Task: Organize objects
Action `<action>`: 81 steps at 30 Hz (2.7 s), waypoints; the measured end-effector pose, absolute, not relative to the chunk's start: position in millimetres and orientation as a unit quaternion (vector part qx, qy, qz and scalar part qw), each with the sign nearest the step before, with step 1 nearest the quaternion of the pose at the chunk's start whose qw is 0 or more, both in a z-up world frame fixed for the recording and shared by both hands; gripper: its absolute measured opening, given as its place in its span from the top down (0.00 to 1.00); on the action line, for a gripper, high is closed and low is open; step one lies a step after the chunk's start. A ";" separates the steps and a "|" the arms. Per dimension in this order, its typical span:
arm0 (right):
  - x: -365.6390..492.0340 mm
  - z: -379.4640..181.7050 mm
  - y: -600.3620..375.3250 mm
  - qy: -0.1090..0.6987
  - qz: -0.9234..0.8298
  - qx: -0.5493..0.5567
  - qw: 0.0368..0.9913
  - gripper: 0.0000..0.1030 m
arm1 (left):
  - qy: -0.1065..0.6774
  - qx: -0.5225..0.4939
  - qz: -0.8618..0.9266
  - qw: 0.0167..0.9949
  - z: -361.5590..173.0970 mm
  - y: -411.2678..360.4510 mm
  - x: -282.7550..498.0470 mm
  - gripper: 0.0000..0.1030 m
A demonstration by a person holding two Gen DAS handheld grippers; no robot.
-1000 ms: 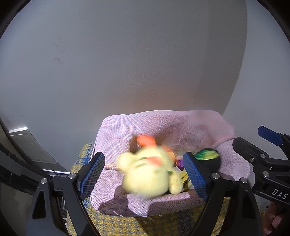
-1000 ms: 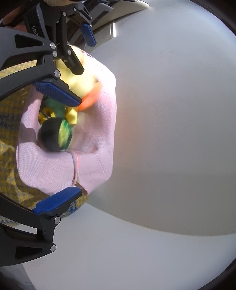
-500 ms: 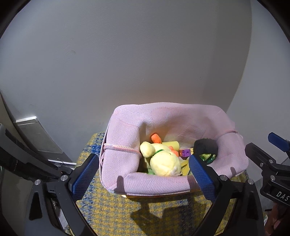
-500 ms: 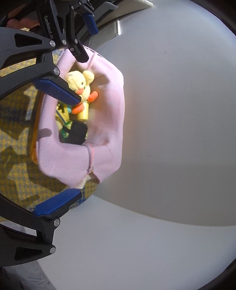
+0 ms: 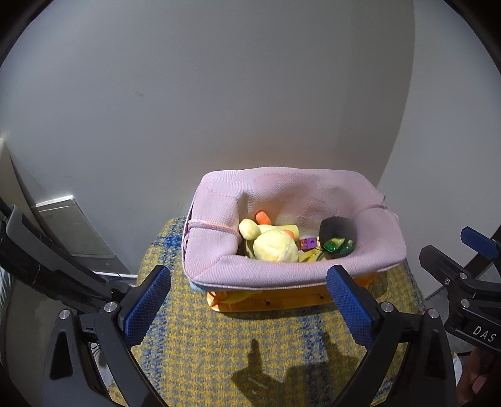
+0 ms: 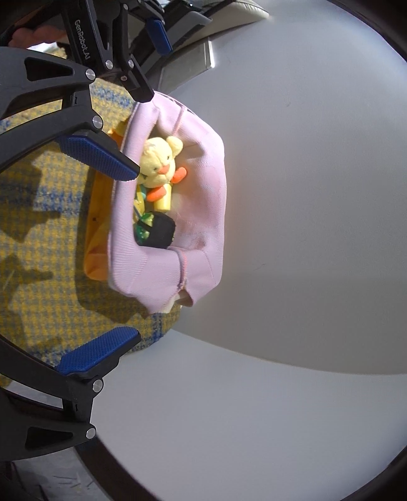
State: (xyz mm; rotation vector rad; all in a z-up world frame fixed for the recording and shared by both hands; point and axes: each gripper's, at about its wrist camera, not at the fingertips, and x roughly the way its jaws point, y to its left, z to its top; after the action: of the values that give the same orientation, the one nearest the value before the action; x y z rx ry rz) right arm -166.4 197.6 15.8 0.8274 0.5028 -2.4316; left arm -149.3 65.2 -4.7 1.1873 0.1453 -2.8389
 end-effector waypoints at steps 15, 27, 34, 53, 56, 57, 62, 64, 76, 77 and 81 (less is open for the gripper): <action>-118.7 21.0 232.6 0.182 -0.892 0.319 0.262 0.08 | 0.058 0.398 -0.915 0.027 -1.6 67.5 -100.0 0.01; -81.1 13.3 260.8 0.180 -0.889 0.333 0.257 0.08 | 0.063 0.414 -0.908 0.020 -8.7 73.0 -51.2 0.01; -57.7 6.2 272.6 0.182 -0.880 0.352 0.262 0.08 | 0.072 0.436 -0.897 0.027 -16.4 70.2 -24.2 0.00; -31.0 -14.7 289.4 0.185 -0.869 0.383 0.252 0.08 | 0.073 0.473 -0.877 0.051 -33.7 69.4 9.8 0.00; -31.5 -17.7 290.9 0.186 -0.868 0.388 0.248 0.08 | 0.075 0.479 -0.873 0.052 -37.5 69.1 11.6 0.00; -31.6 -18.7 291.4 0.186 -0.868 0.389 0.248 0.08 | 0.076 0.480 -0.872 0.053 -38.1 68.7 12.1 0.00; -32.3 -19.8 292.5 0.186 -0.867 0.391 0.247 0.08 | 0.078 0.483 -0.871 0.054 -39.3 68.4 12.7 0.00; -32.5 -19.3 292.6 0.187 -0.867 0.390 0.248 0.08 | 0.078 0.483 -0.870 0.054 -39.5 69.2 12.7 0.00; -33.2 -19.2 295.6 0.185 -0.867 0.390 0.250 0.08 | 0.079 0.482 -0.871 0.056 -38.4 70.2 12.9 0.00; -33.4 -19.3 295.5 0.185 -0.867 0.390 0.250 0.08 | 0.079 0.482 -0.871 0.056 -38.4 70.5 12.9 0.00; -33.6 -19.2 295.5 0.185 -0.866 0.391 0.250 0.08 | 0.080 0.482 -0.871 0.057 -38.1 70.7 12.5 0.00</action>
State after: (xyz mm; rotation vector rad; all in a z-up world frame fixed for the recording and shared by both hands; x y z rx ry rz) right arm -33.6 295.5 -19.2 1.0640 0.5041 -2.3592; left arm 12.5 70.7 -38.1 1.4615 0.2425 -2.6400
